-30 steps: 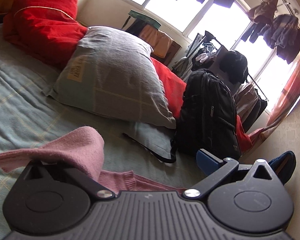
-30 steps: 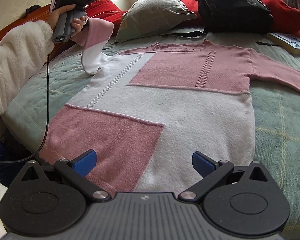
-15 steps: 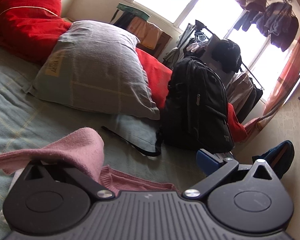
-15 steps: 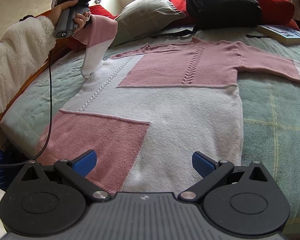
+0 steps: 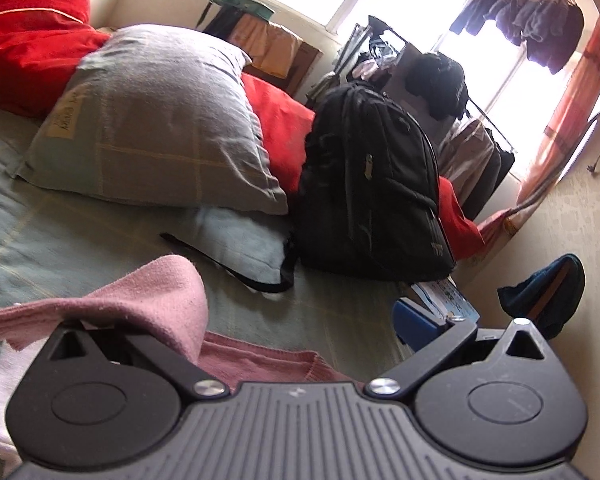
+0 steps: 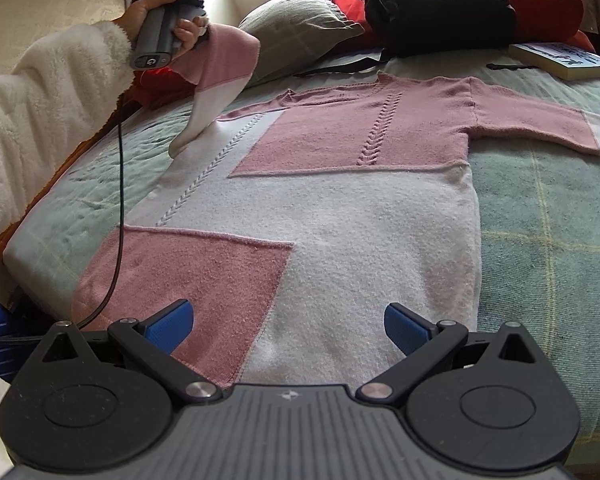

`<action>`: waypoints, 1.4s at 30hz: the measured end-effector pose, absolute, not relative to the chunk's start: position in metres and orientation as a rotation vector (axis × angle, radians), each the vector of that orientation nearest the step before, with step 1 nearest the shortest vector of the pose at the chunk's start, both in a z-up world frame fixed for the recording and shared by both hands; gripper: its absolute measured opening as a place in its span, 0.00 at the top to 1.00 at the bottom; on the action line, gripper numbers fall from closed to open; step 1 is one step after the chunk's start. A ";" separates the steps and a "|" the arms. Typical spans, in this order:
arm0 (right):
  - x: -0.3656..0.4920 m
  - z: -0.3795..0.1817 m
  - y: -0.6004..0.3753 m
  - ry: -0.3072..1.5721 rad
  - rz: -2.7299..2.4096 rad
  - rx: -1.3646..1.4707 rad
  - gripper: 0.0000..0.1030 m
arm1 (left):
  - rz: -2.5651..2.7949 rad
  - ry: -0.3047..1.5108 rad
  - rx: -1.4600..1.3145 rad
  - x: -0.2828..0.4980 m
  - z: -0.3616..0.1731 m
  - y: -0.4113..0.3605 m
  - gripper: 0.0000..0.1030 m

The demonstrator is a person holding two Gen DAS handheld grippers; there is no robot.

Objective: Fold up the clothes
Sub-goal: 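Lift the pink cuff higher and carry it over the sweater body, then lay the pink sleeve across the sweater body with the left gripper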

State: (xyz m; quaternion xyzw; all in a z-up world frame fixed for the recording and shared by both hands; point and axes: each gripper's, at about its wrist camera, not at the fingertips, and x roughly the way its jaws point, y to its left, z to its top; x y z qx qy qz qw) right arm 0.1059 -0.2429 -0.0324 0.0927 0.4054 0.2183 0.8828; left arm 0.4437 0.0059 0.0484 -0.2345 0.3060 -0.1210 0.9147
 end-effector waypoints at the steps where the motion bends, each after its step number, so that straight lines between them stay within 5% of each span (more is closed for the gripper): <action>1: 0.106 -0.033 -0.243 0.845 0.454 0.193 0.00 | -0.252 0.635 -0.478 0.445 0.047 0.002 0.01; 24: 0.113 -0.044 -0.243 0.883 0.433 0.204 0.00 | -0.376 0.877 -0.467 0.441 -0.065 -0.049 0.01; 42: 0.114 -0.041 -0.245 0.865 0.435 0.221 0.00 | -0.289 0.835 -0.641 0.411 -0.072 0.012 0.01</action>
